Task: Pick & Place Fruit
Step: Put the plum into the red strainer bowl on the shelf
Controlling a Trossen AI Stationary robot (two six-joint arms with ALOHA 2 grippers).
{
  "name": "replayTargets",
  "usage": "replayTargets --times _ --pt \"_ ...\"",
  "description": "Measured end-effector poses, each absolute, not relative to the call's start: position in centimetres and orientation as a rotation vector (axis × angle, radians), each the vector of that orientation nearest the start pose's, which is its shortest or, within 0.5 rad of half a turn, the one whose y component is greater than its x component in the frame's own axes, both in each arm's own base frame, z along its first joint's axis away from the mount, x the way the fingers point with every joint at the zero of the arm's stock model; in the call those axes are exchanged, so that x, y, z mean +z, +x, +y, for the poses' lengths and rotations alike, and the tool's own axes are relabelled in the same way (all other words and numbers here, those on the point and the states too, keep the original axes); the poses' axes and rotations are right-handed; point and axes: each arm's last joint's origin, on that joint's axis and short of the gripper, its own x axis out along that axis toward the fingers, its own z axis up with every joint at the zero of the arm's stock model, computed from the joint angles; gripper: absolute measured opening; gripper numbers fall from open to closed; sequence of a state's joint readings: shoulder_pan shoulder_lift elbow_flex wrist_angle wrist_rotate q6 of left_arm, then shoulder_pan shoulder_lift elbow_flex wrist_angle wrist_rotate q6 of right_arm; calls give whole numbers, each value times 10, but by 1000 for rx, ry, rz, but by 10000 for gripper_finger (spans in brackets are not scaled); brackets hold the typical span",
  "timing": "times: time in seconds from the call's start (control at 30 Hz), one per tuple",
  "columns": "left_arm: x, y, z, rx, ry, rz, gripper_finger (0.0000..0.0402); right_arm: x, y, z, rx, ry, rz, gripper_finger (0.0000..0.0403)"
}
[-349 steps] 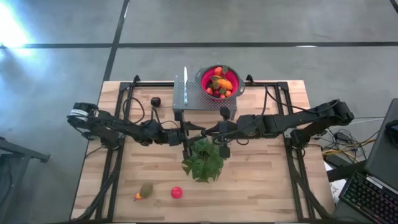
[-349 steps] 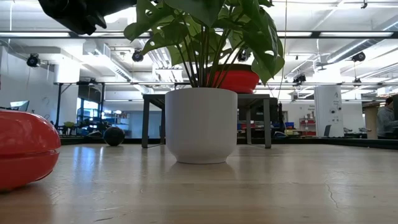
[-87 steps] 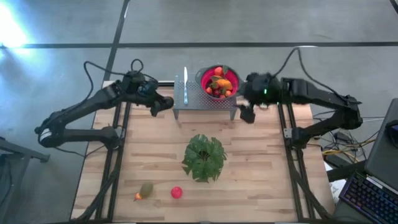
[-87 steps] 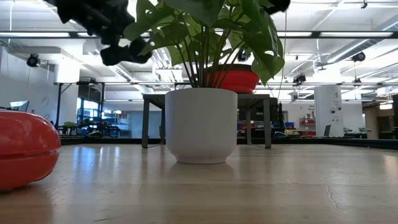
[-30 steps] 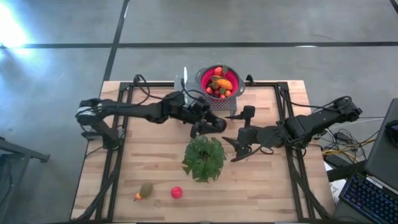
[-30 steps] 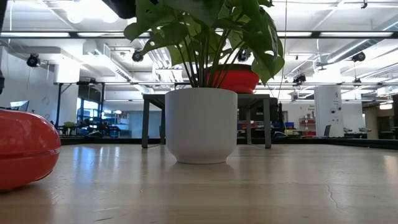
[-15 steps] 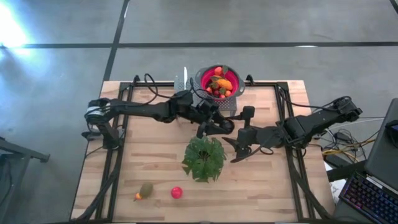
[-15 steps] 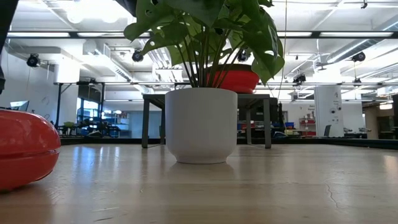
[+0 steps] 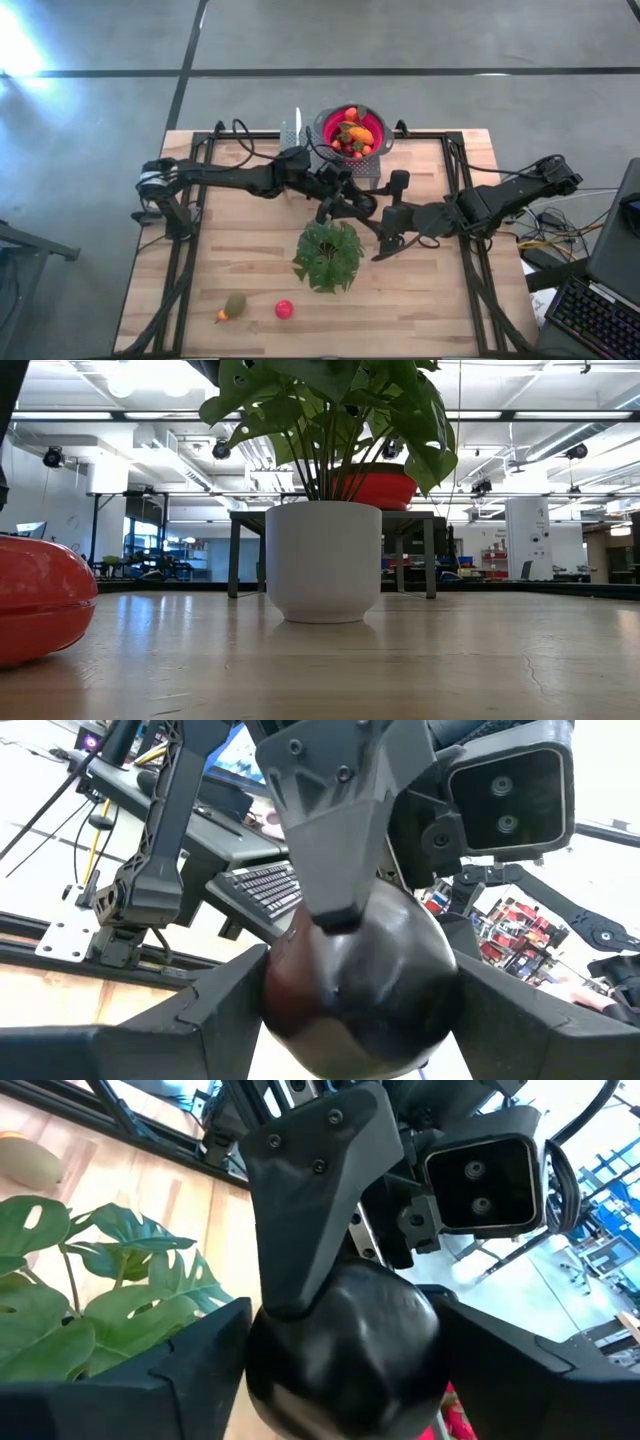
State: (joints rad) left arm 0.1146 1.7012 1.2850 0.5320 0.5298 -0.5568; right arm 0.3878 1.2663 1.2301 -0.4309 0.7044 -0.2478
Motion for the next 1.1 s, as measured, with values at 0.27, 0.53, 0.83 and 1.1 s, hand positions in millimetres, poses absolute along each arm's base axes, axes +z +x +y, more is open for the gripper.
replayTargets --times 0.27,0.53,0.83,1.1 --pt "332 394 31 -433 -511 7 274 366 255 84 -264 -486 439 258" --pt "332 394 31 -433 -512 7 283 366 255 84 -264 -486 439 280" --pt "331 393 30 -470 -454 17 347 366 255 84 -264 -486 440 257" --pt "338 378 39 -527 -372 97 386 366 255 83 -284 -486 439 277"
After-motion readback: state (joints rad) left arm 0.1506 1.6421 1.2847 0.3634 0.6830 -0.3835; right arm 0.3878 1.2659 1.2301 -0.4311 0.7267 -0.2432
